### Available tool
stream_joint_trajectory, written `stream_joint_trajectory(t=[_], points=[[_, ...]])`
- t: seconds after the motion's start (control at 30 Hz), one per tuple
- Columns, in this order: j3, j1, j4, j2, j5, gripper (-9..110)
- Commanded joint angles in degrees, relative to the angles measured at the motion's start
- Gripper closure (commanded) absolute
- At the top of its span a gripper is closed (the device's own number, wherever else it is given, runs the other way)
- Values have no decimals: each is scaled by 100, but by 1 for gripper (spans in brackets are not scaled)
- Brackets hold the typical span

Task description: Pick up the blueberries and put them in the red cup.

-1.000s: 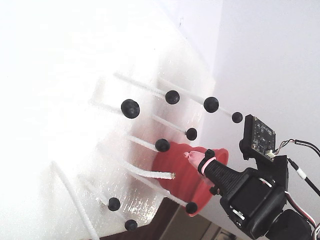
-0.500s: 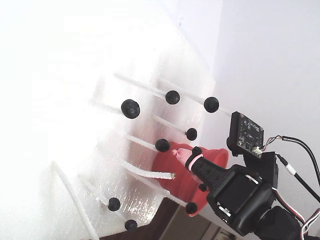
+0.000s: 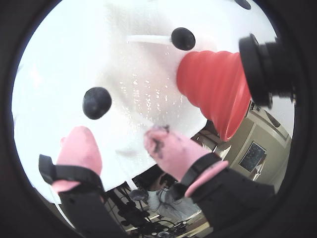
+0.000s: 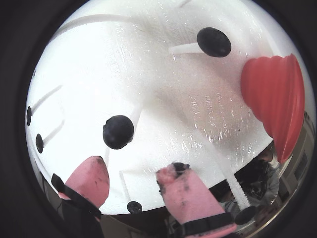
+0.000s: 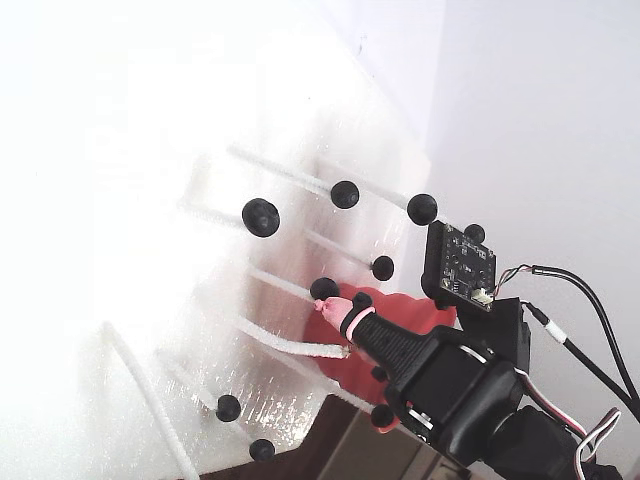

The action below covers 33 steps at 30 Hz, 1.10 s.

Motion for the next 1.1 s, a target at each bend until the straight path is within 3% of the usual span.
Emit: stream_joint_trajectory(t=[0.0,1.07], points=[[-211,-26,-88,35,-44,81],[-765,26,-343,-483,-492,81]])
